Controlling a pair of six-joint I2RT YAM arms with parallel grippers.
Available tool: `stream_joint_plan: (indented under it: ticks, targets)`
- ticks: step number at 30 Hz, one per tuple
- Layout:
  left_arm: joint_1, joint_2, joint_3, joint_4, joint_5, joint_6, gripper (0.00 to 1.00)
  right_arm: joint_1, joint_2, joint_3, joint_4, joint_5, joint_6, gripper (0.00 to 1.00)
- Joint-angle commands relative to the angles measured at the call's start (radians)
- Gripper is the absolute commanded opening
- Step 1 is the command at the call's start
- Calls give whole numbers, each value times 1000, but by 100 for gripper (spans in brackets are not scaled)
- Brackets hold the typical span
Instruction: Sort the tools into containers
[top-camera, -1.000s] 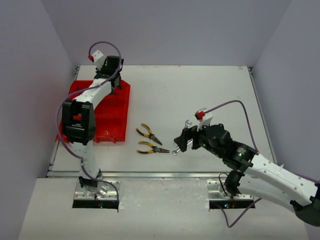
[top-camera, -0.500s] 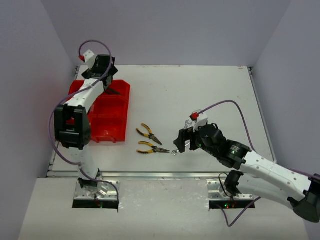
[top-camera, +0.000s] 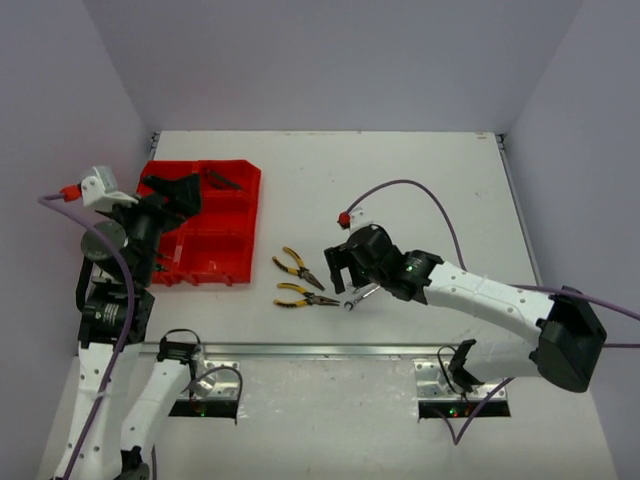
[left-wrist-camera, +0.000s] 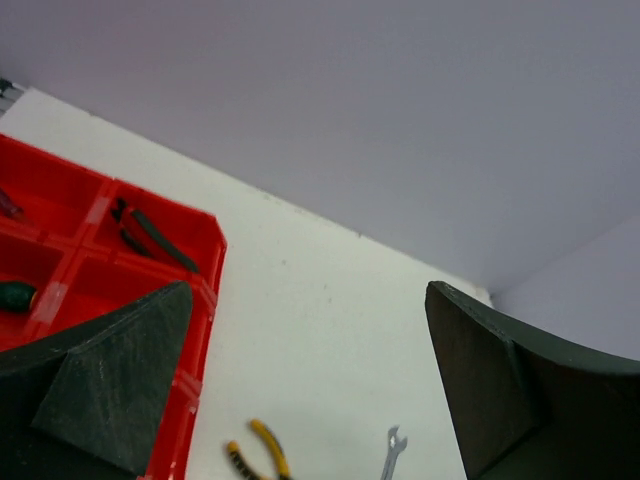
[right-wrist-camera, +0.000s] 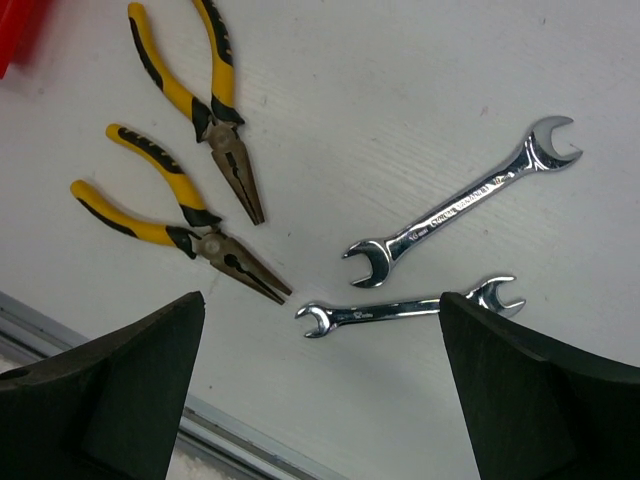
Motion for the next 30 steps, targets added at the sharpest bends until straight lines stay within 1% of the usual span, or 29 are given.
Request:
stream_joint_plan:
  ticks: [1, 3, 5, 6, 7, 8, 11, 12, 14, 17, 21, 25, 30]
  targets:
    - [6, -77, -168, -98, 212, 145, 100, -3, 63, 79, -48, 41, 11, 97]
    - [5, -121, -237, -92, 252, 167, 100, -2, 110, 106, -30, -29, -46, 91]
    - [-3, -159, -274, -74, 265, 164, 100, -2, 174, 142, -9, -137, -148, 83]
    - [-14, -163, -272, -76, 271, 164, 100, -2, 204, 163, -9, -159, -178, 82]
    - [-27, -164, -259, -83, 281, 170, 100, -2, 248, 193, -14, -168, -210, 81]
    - [-31, -165, -258, -85, 280, 170, 100, -2, 251, 217, -14, -170, -212, 80]
    - [-33, -178, -285, -74, 268, 156, 100, -3, 422, 342, -118, -142, -236, 64]
    - [-35, -181, -285, -74, 272, 155, 100, -3, 459, 392, -144, -157, -241, 61]
    - [-37, -184, -292, -65, 277, 153, 100, -2, 528, 435, -153, -176, -250, 59]
    - [-43, -185, -295, -62, 287, 152, 100, -3, 617, 510, -164, -187, -258, 51]
    - [-48, -182, -297, -58, 298, 152, 100, -2, 690, 576, -179, -195, -271, 48]
    - [-50, -182, -297, -57, 305, 153, 100, -3, 769, 651, -203, -200, -287, 48]
    - [-53, -190, -298, -54, 307, 153, 100, -2, 850, 682, -224, -210, -276, 47]
